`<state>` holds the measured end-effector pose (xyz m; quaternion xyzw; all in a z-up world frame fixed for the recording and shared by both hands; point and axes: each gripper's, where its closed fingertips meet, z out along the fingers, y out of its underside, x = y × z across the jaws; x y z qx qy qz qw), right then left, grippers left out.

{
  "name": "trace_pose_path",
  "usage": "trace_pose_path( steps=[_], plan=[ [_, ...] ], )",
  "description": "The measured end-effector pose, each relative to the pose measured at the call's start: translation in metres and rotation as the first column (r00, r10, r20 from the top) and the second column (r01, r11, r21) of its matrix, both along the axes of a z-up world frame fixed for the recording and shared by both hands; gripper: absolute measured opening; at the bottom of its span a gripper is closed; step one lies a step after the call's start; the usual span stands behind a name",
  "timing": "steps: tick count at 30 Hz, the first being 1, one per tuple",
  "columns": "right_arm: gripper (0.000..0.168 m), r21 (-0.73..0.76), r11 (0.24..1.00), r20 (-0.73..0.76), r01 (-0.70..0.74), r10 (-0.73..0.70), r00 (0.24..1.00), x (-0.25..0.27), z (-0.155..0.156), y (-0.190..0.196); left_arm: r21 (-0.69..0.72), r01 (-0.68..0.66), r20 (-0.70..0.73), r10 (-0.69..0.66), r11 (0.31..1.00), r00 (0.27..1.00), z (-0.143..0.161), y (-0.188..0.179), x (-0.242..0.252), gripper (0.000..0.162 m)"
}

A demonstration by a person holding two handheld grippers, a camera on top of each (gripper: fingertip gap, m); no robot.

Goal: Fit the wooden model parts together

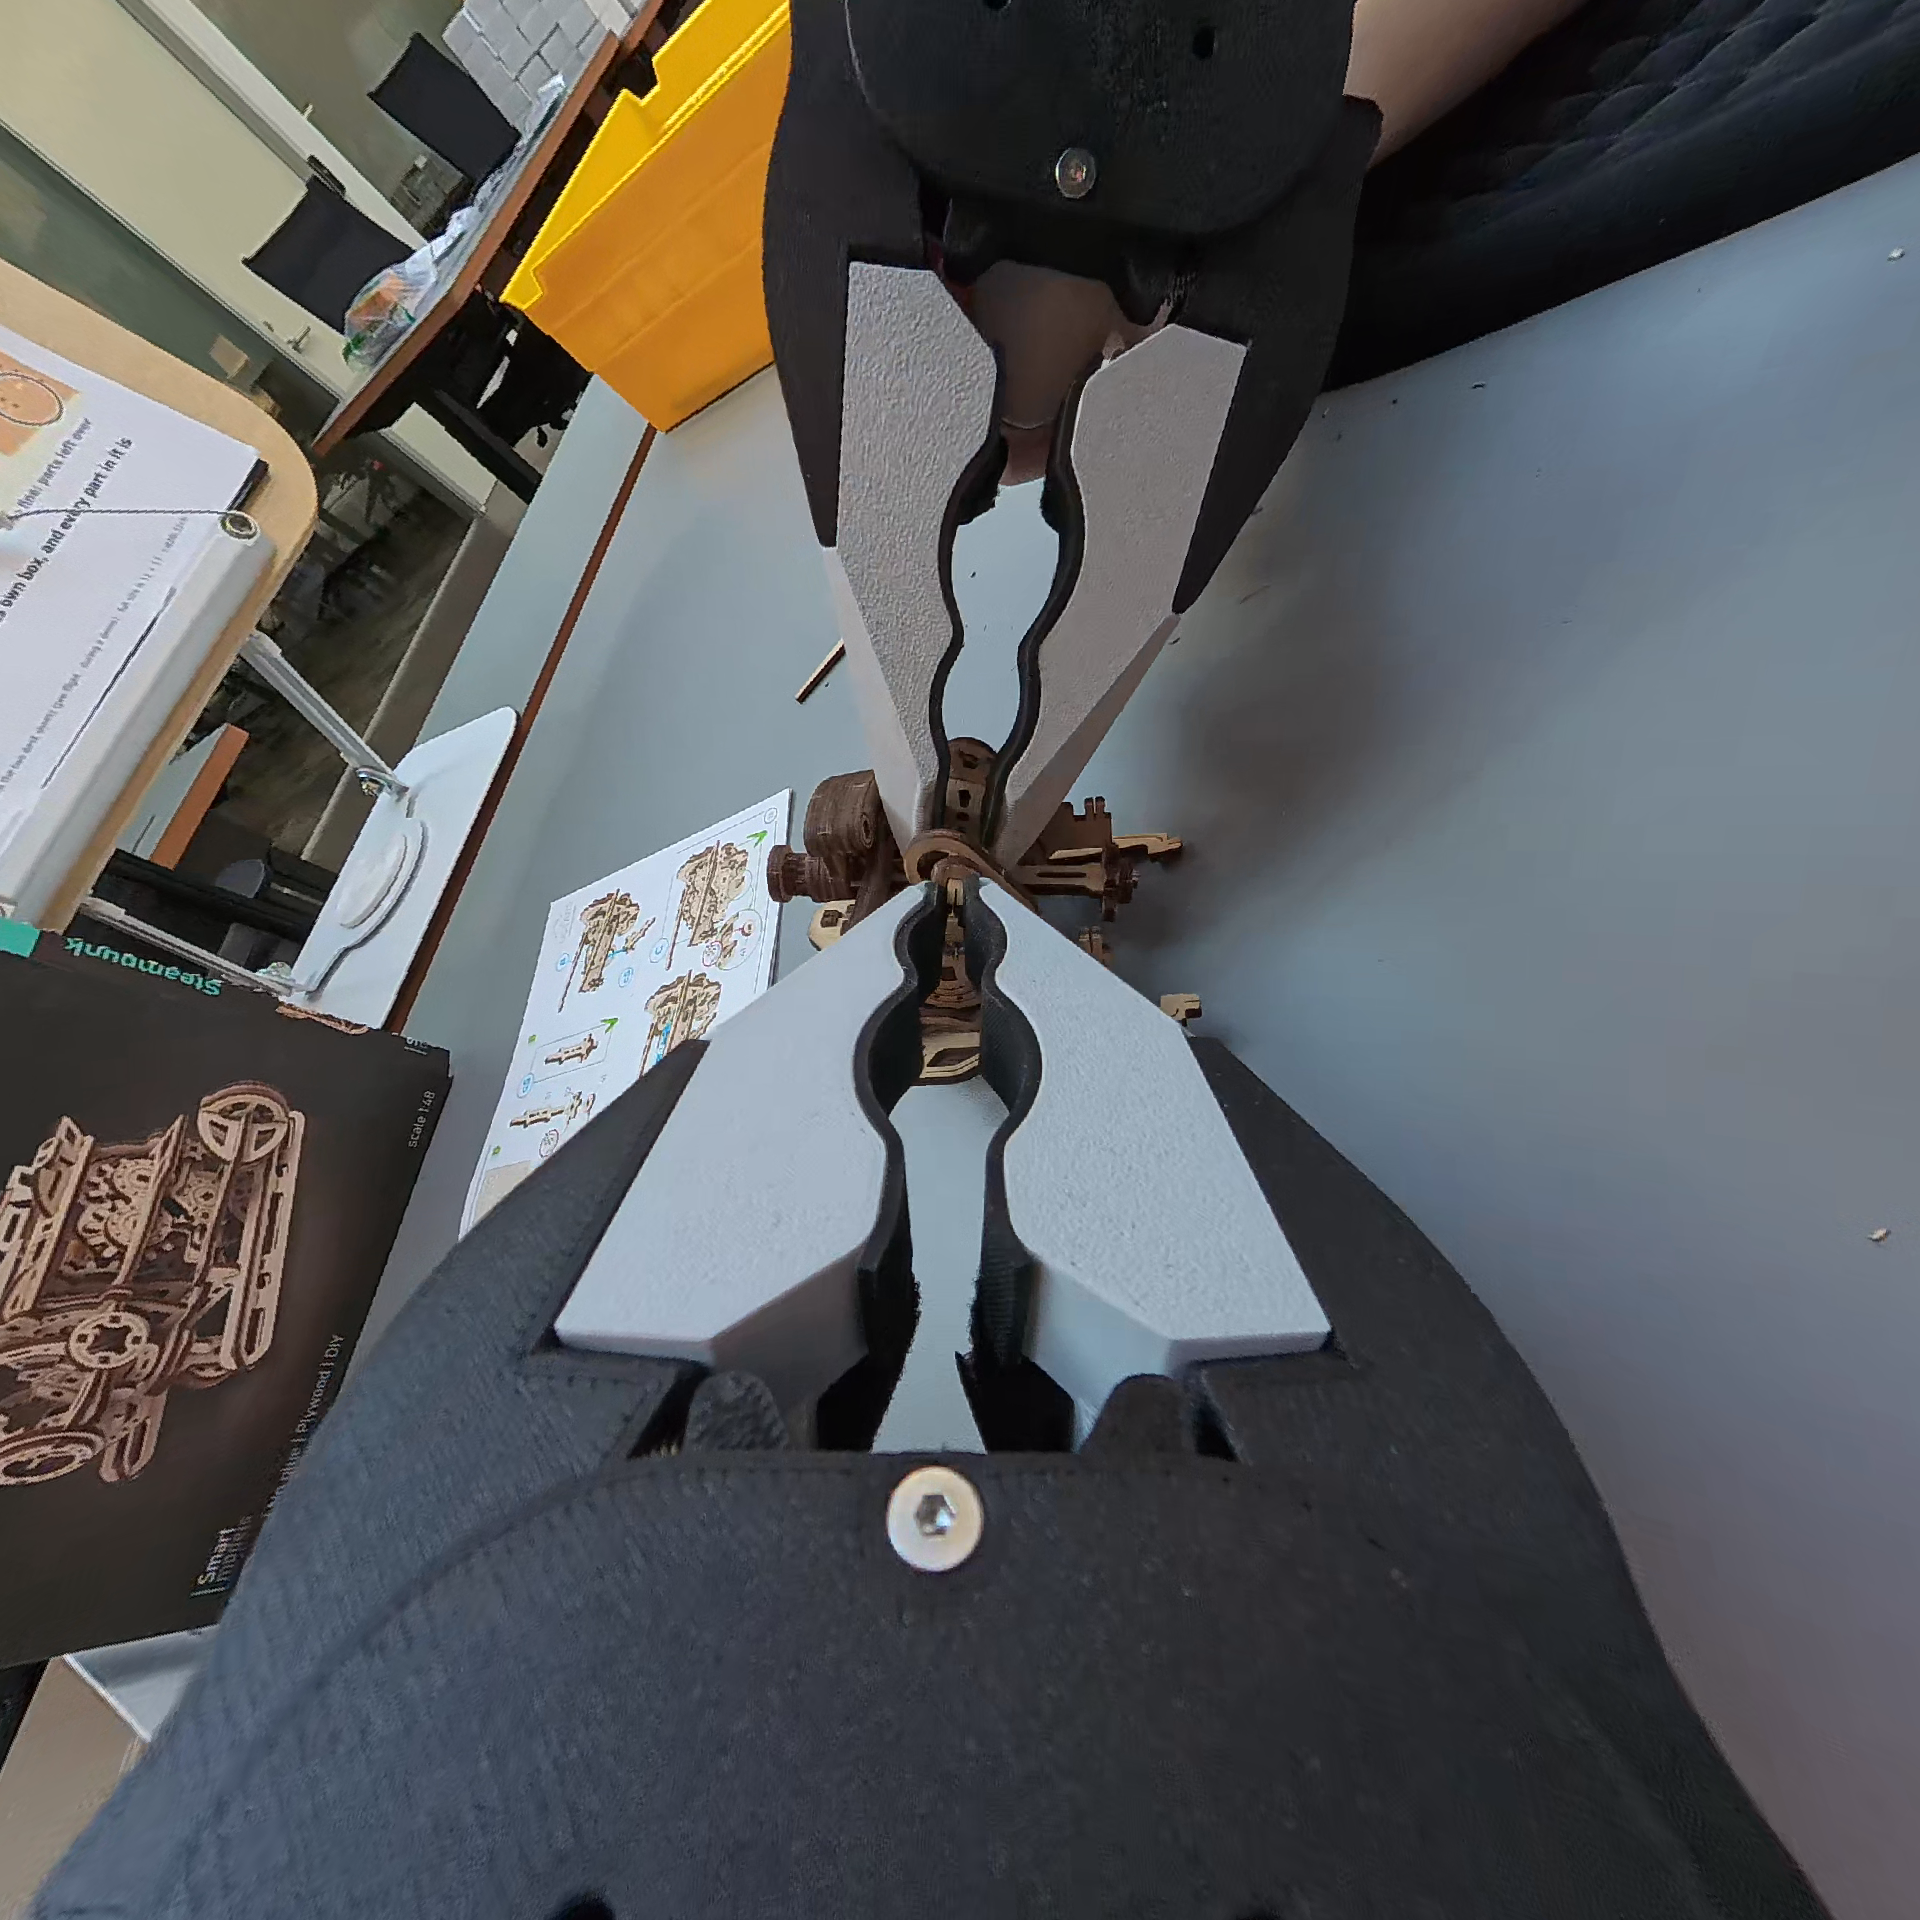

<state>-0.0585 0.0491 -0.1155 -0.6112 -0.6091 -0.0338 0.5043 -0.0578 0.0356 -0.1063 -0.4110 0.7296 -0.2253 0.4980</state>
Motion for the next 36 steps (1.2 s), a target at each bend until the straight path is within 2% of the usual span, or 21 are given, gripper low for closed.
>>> trace_pose_path(
  steps=[4, 14, 22, 31, 36],
  plan=[
    [0.007, 0.073, 0.997, -0.004, -0.021, 0.022, 1.000, 0.0016, 0.0066, -0.0015, -0.045, -0.010, 0.036, 0.012, 0.999, 0.999, 0.0048, 0.0006, -0.0040, 0.001],
    [0.006, 0.047, 0.997, -0.016, -0.056, 0.056, 0.998, 0.0018, 0.0051, -0.0035, -0.089, -0.010, 0.032, 0.013, 0.996, 0.999, 0.0020, 0.0003, -0.0031, 0.001],
    [0.006, 0.016, 0.999, -0.022, -0.049, 0.050, 0.999, 0.0015, 0.0047, -0.0038, -0.045, -0.019, 0.039, 0.020, 0.999, 0.999, 0.0027, -0.0003, -0.0027, 0.001],
    [0.006, 0.002, 1.000, -0.037, -0.031, 0.031, 0.999, 0.0028, 0.0060, -0.0014, -0.069, -0.037, 0.033, 0.040, 0.997, 0.999, 0.0017, 0.0013, -0.0031, 0.007],
    [0.006, -0.004, 0.999, -0.037, -0.031, 0.031, 0.999, 0.0030, 0.0053, -0.0012, -0.058, -0.042, 0.037, 0.044, 0.997, 0.998, 0.0015, 0.0023, -0.0025, 0.005]
  ],
)
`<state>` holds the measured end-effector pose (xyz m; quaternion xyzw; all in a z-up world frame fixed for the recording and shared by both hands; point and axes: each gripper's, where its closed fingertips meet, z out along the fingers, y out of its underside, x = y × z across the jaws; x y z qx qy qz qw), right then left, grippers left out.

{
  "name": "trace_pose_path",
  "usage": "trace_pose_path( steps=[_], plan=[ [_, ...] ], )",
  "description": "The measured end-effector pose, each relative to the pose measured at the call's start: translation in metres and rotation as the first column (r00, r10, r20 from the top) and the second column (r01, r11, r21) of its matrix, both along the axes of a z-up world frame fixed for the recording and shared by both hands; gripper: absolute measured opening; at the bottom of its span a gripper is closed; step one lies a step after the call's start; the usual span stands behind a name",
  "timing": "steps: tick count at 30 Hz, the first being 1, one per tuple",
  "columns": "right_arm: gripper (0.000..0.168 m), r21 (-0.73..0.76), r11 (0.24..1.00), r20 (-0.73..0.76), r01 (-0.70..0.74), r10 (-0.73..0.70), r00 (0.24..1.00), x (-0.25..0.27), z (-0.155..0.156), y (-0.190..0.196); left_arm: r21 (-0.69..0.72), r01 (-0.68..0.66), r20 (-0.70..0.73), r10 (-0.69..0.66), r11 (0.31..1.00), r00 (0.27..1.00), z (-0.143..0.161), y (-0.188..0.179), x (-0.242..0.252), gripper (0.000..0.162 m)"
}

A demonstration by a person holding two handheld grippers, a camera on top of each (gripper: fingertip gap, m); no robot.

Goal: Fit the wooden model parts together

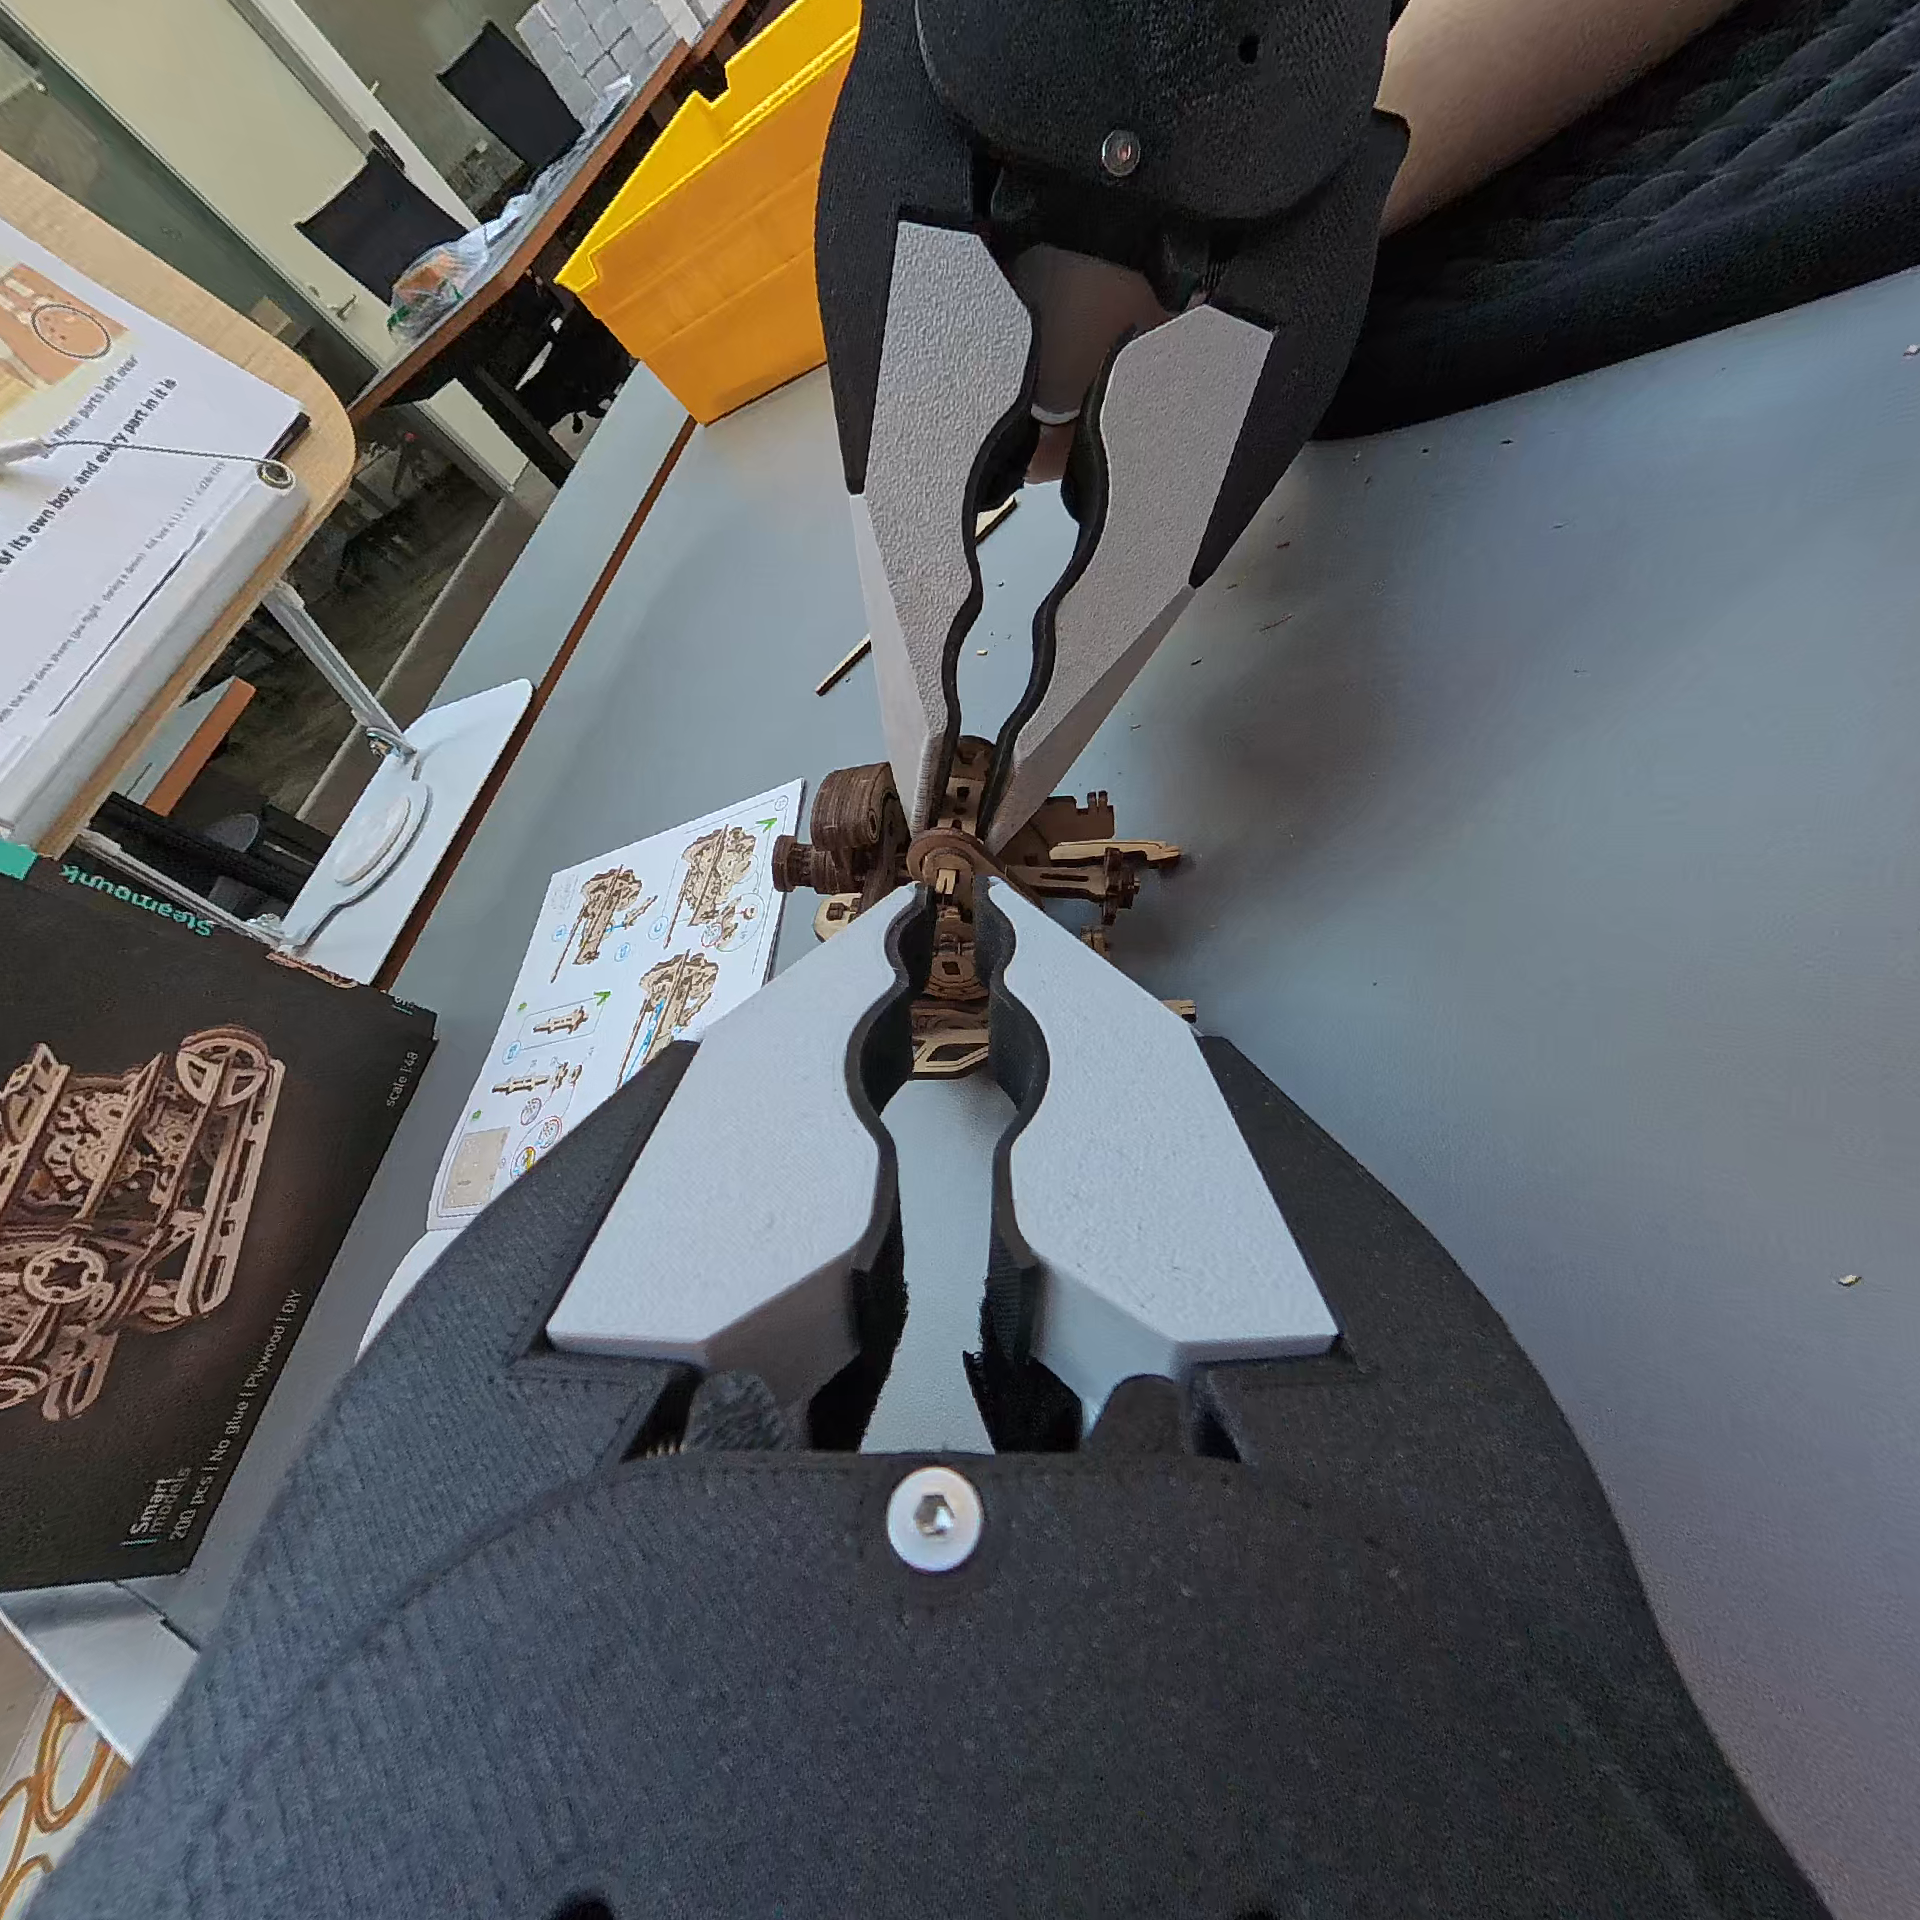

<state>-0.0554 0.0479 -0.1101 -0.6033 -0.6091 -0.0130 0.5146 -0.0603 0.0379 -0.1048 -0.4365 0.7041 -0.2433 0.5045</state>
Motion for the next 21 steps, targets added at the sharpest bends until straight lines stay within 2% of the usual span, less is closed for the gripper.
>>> trace_pose_path(
  steps=[21],
  plan=[
    [0.006, 0.003, 1.000, 0.007, -0.007, 0.007, 1.000, -0.0004, -0.0004, -0.0001, -0.014, 0.007, 0.016, -0.007, 1.000, 1.000, 0.0012, -0.0004, -0.0006, 0.003]
  ],
)
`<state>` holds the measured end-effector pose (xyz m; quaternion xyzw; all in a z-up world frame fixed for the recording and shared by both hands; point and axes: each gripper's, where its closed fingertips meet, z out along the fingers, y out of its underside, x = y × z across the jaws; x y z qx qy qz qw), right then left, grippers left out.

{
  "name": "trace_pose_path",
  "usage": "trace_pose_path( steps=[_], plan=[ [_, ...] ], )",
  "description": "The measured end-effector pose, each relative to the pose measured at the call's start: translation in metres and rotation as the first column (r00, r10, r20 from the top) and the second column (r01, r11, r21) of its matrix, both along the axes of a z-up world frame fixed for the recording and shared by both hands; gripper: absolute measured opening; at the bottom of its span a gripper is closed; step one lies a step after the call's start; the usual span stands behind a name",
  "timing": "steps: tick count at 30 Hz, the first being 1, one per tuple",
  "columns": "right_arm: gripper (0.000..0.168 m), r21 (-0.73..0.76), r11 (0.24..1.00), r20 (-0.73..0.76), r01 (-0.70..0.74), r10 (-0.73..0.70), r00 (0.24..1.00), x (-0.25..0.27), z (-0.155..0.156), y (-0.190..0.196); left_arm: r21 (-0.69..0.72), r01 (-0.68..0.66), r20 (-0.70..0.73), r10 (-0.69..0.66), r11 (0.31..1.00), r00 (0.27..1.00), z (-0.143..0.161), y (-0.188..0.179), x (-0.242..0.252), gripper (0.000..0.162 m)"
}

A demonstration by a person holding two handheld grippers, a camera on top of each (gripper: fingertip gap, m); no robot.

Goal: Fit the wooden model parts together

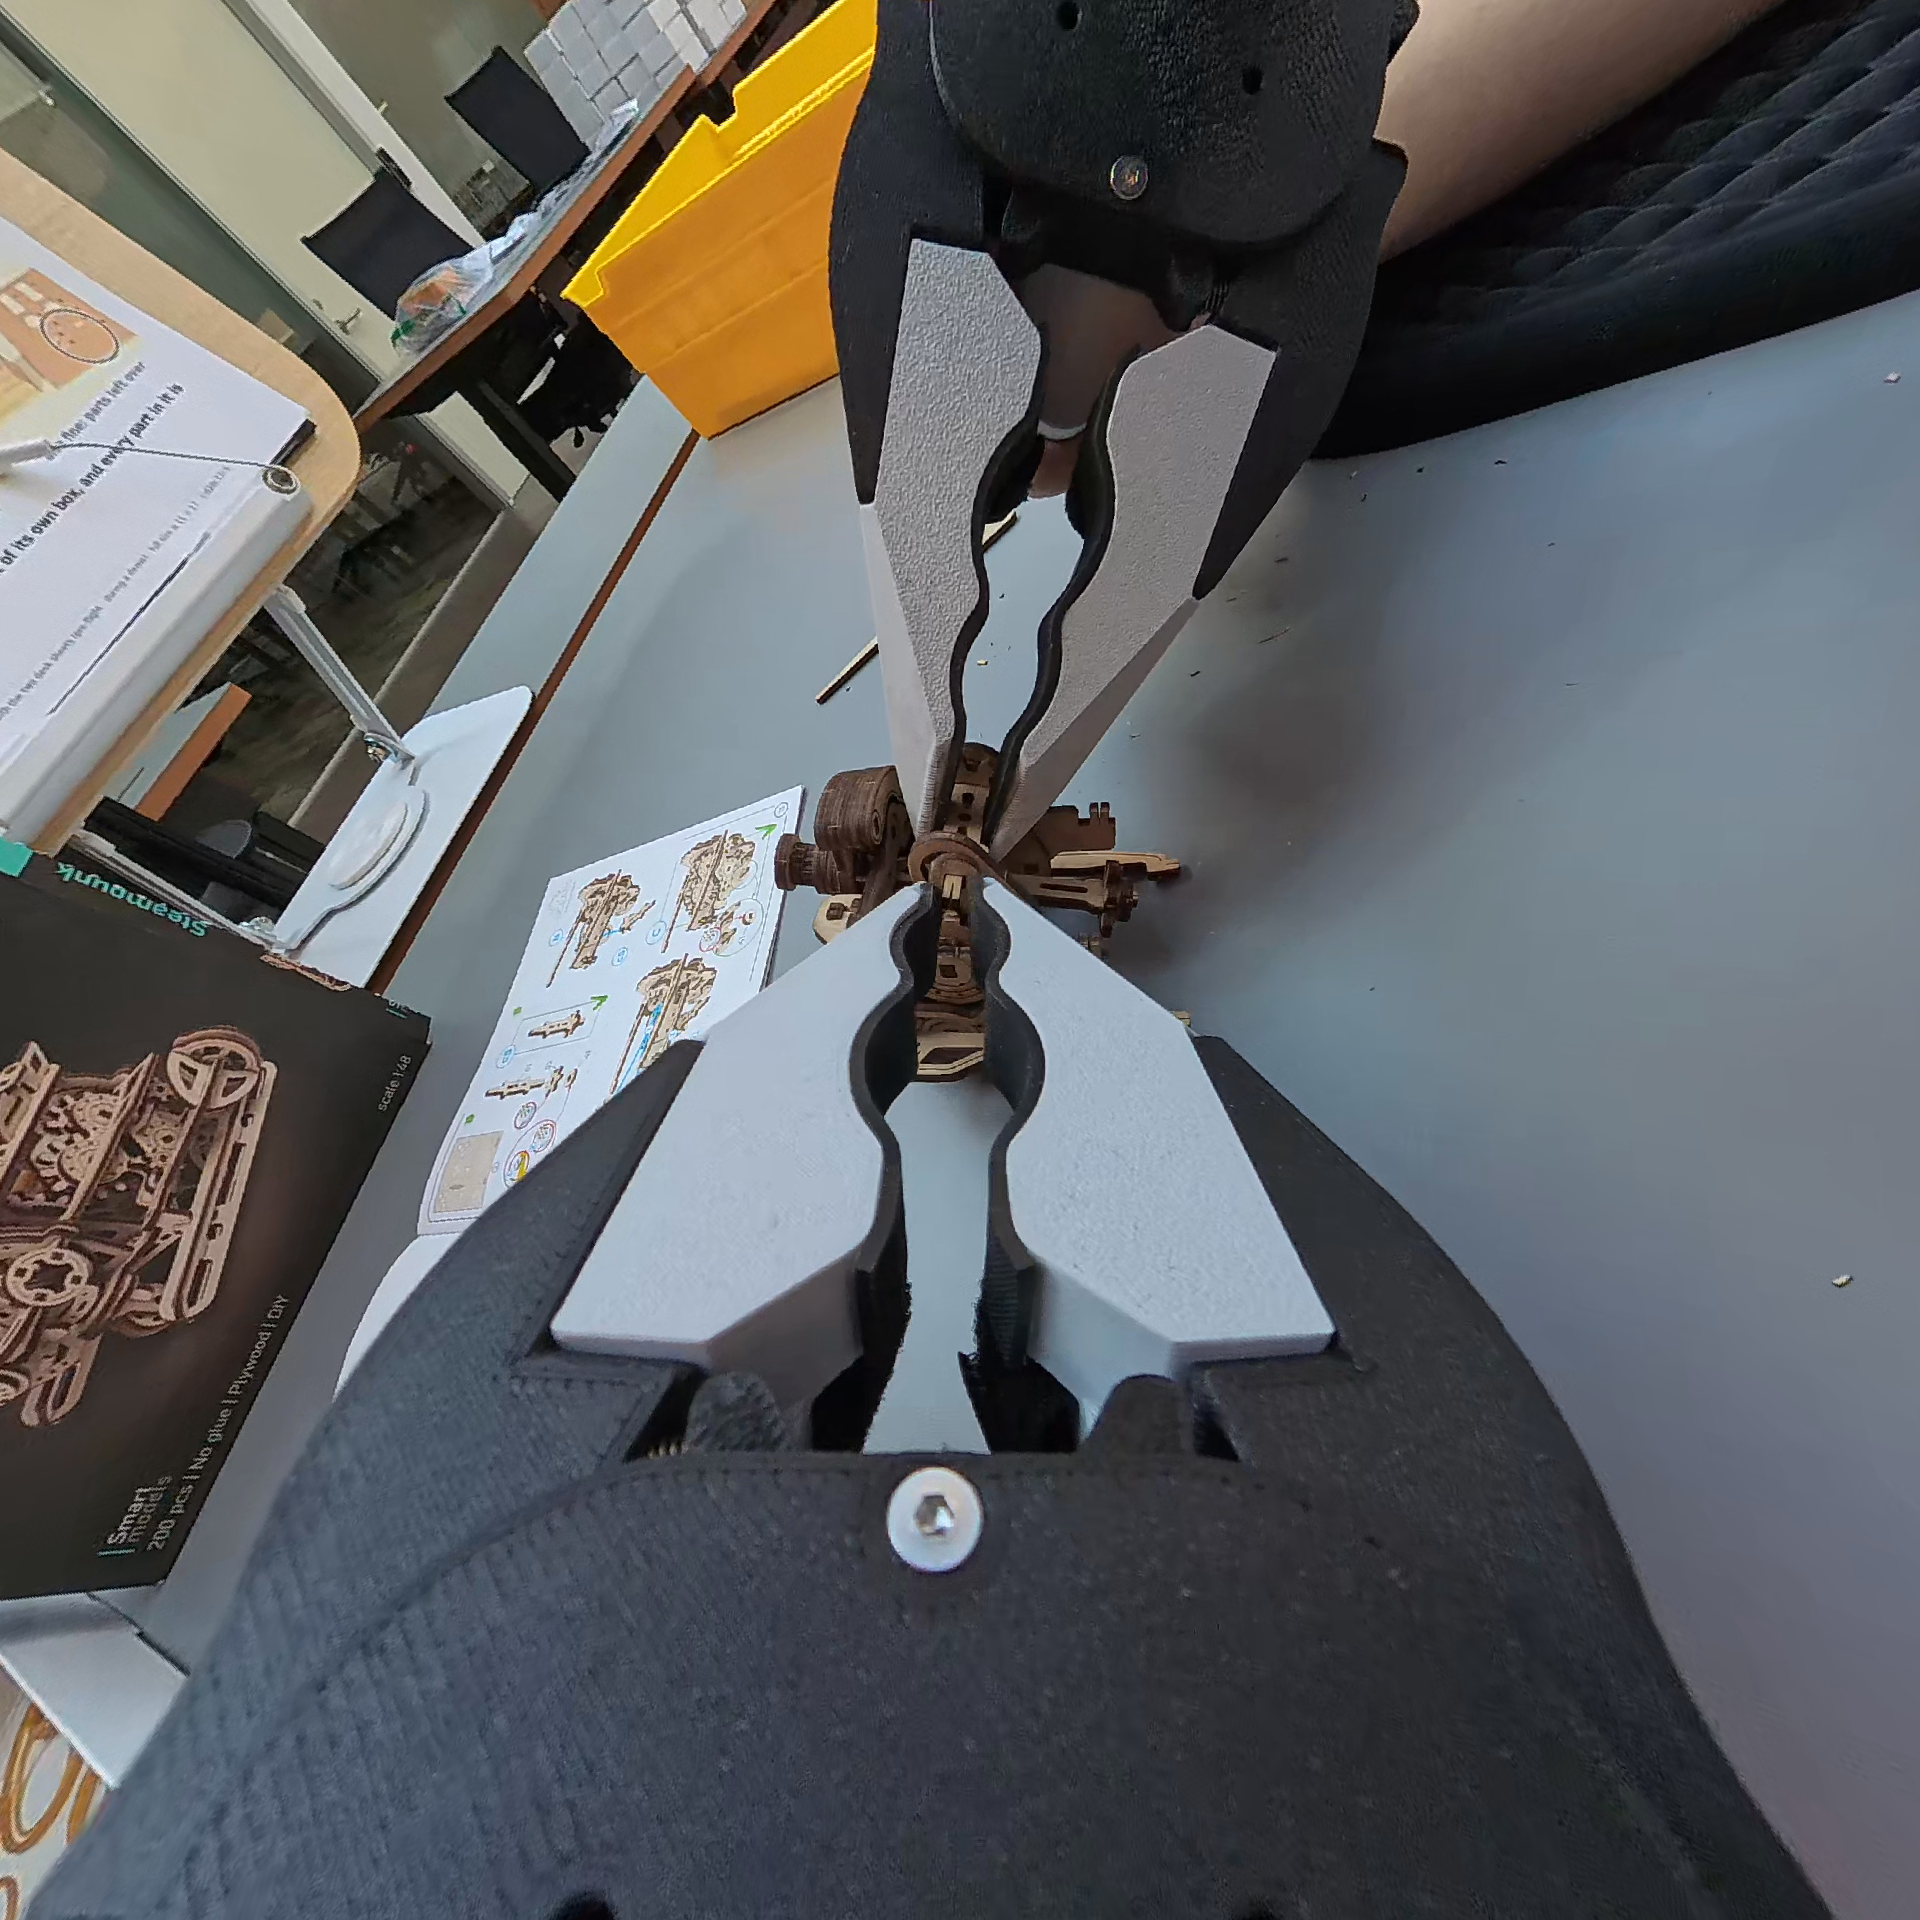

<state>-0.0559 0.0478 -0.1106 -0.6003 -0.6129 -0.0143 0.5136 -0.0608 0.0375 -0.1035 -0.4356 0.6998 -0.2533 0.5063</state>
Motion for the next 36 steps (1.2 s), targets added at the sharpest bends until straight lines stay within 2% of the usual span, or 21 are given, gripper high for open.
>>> trace_pose_path(
  steps=[11, 15, 31, 36],
  plan=[
    [0.003, -0.010, 1.000, 0.017, -0.022, 0.022, 1.000, -0.0020, 0.0002, -0.0048, -0.006, 0.021, 0.001, -0.021, 1.000, 1.000, -0.0023, -0.0034, 0.0014, 0.002],
    [0.002, -0.061, 0.998, -0.024, -0.020, 0.019, 1.000, -0.0029, 0.0019, -0.0073, 0.006, 0.029, 0.014, -0.029, 1.000, 0.999, -0.0016, -0.0053, 0.0020, 0.002],
    [0.003, -0.075, 0.997, -0.071, 0.024, -0.029, 0.997, -0.0031, 0.0050, -0.0040, 0.045, 0.002, 0.075, -0.005, 0.999, 0.997, 0.0064, -0.0066, 0.0073, 0.002],
    [0.006, -0.062, 0.998, -0.007, 0.012, -0.013, 1.000, -0.0004, -0.0022, 0.0010, 0.075, -0.012, 0.024, 0.011, 0.997, 1.000, -0.0006, -0.0017, 0.0055, 0.002]
  ],
)
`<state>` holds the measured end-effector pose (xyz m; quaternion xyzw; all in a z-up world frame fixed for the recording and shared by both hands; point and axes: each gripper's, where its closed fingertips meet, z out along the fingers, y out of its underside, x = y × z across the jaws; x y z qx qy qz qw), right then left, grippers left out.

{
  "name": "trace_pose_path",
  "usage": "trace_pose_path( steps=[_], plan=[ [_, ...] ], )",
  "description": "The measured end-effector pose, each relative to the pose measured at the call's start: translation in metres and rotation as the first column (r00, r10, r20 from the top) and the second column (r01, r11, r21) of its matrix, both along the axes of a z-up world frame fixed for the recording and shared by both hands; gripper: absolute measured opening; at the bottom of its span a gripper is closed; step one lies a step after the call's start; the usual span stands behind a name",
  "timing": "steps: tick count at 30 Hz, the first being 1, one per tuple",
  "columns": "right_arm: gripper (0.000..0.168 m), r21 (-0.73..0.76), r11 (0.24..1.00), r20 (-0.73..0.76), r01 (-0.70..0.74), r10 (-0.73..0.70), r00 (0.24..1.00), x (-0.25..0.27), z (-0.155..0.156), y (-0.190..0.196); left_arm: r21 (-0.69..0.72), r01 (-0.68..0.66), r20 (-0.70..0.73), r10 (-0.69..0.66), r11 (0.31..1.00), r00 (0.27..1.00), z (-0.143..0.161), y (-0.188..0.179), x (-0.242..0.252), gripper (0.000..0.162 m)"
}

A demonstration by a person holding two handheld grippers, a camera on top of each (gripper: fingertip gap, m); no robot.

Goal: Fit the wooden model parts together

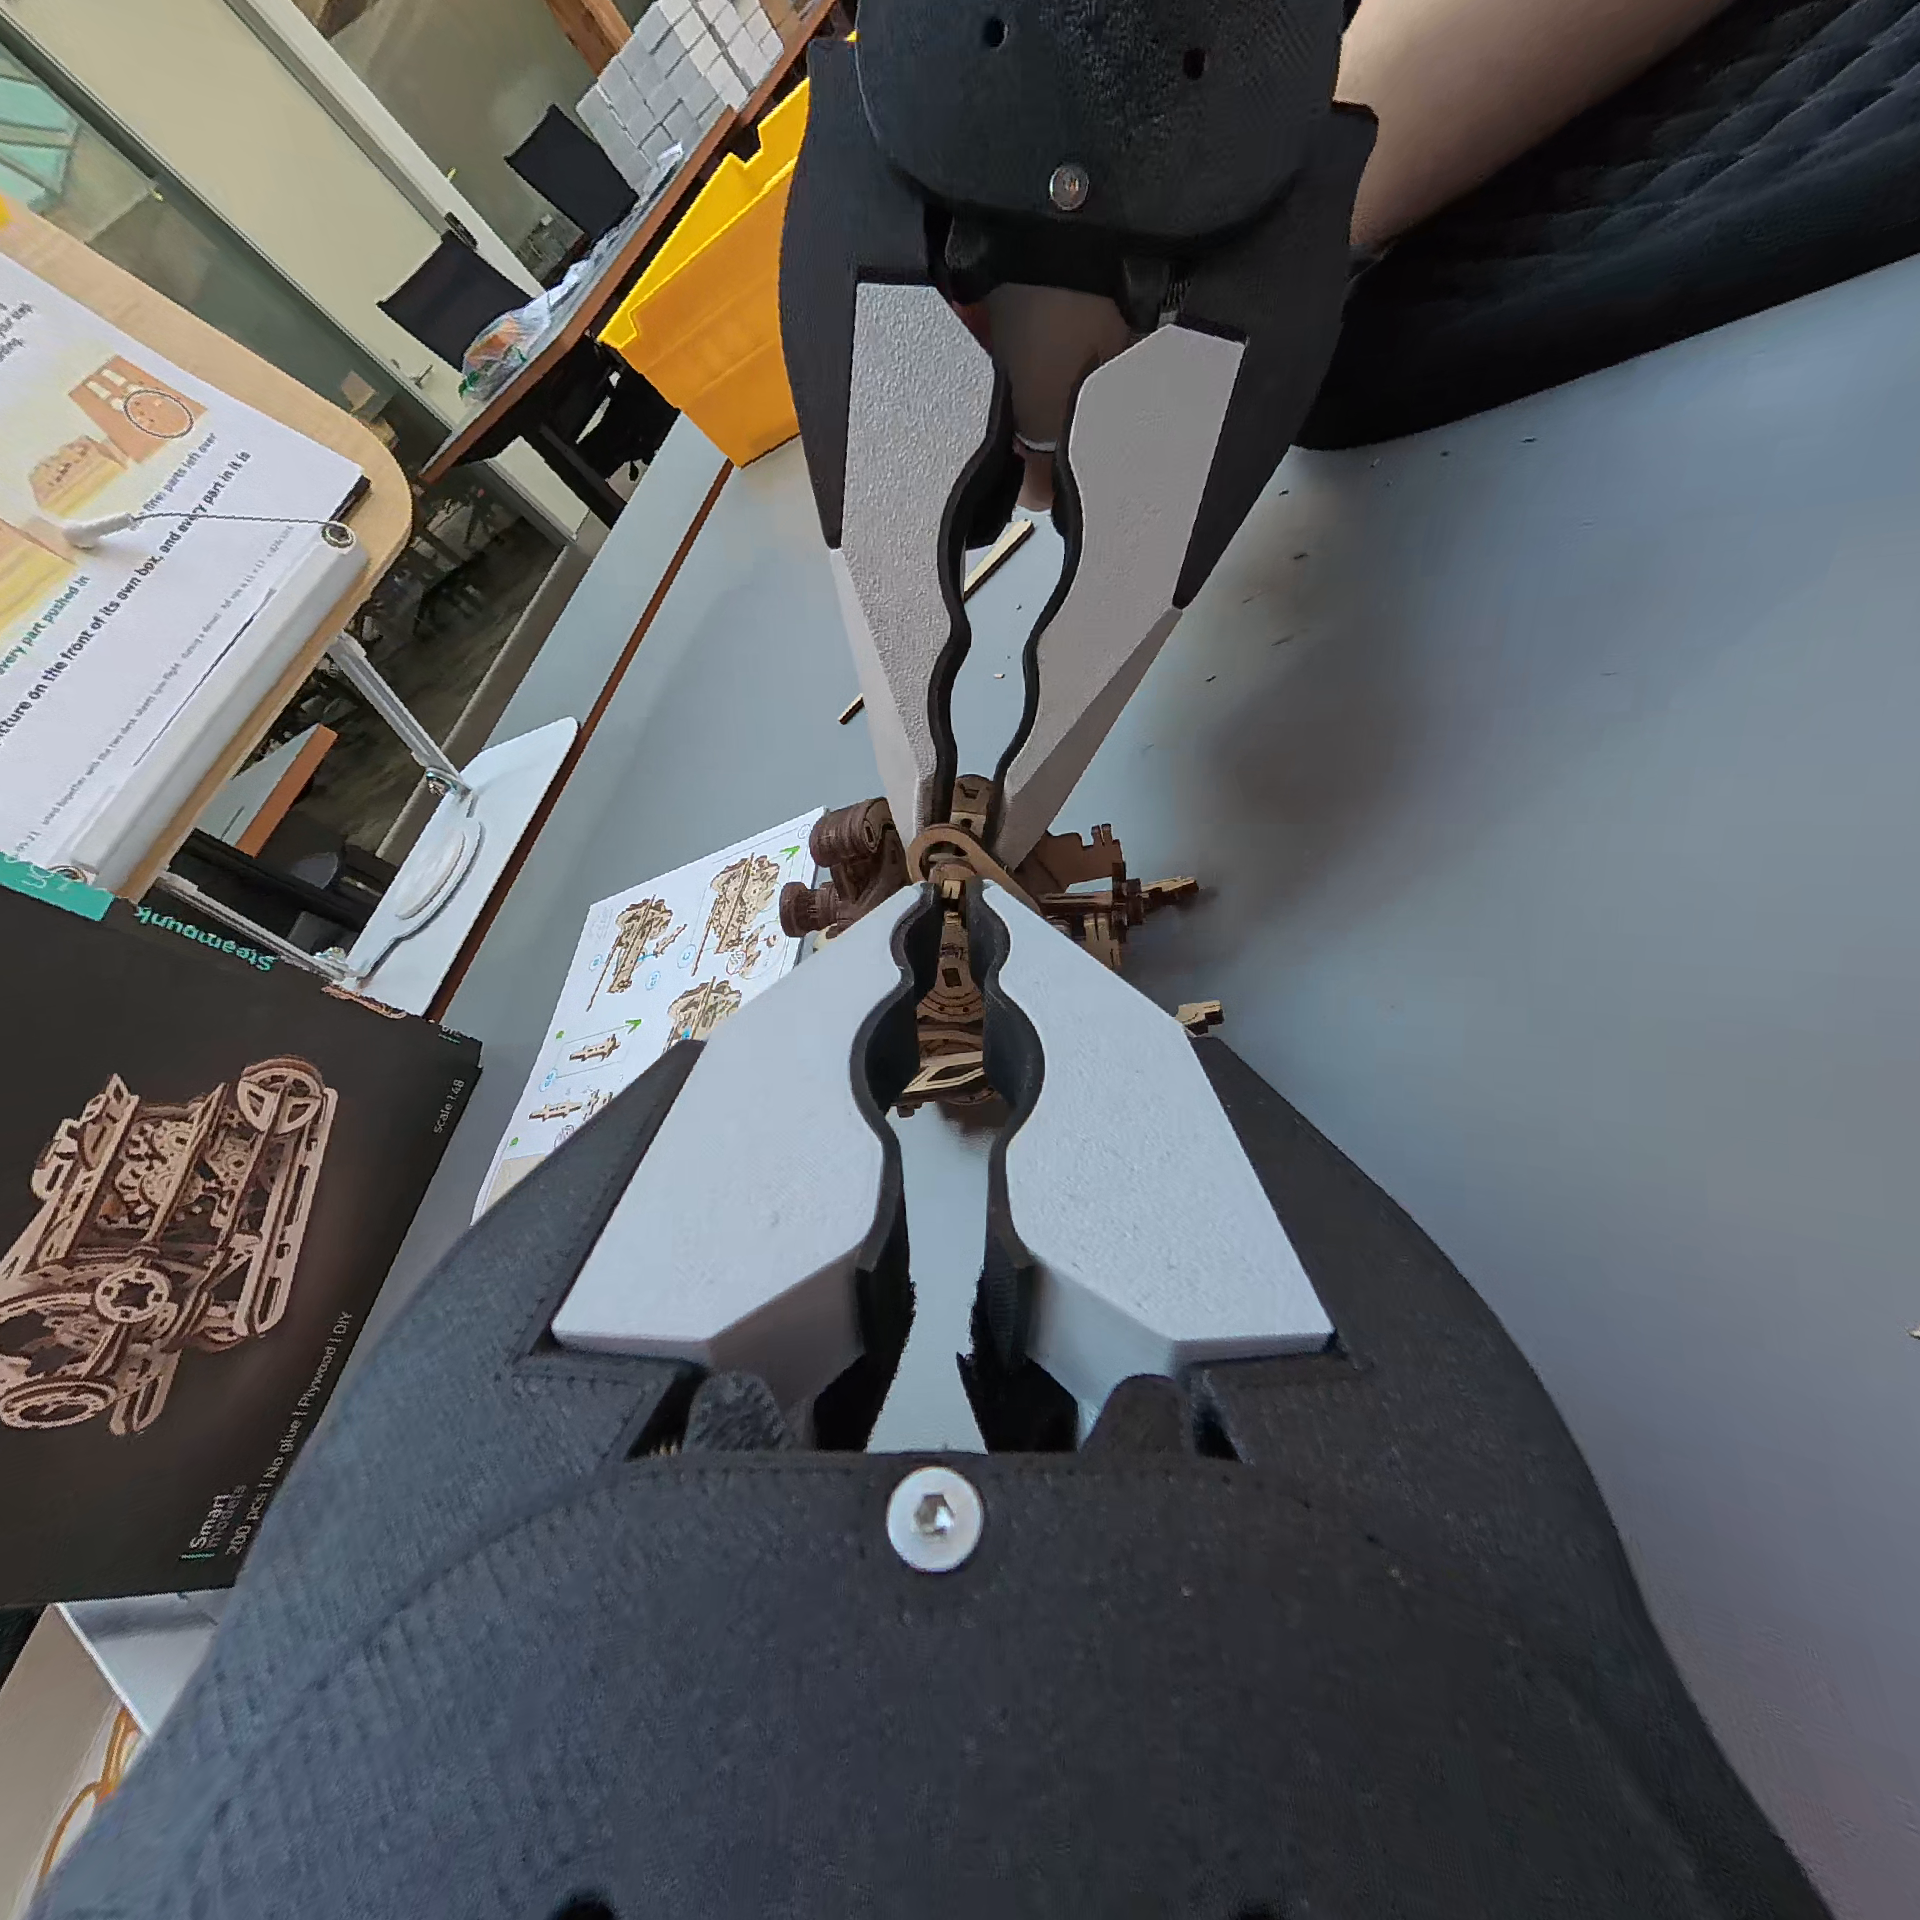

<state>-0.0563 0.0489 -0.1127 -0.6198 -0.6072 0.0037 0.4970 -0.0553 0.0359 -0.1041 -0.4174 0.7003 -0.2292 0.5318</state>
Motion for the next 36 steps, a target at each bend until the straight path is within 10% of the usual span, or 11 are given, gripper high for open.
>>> trace_pose_path(
  steps=[36],
  plan=[
    [0.005, 0.093, 0.993, 0.153, -0.076, 0.061, 0.986, -0.005, -0.001, -0.008, -0.072, 0.060, -0.100, -0.067, 0.996, 0.993, -0.004, -0.004, -0.010, 0.001]
  ],
)
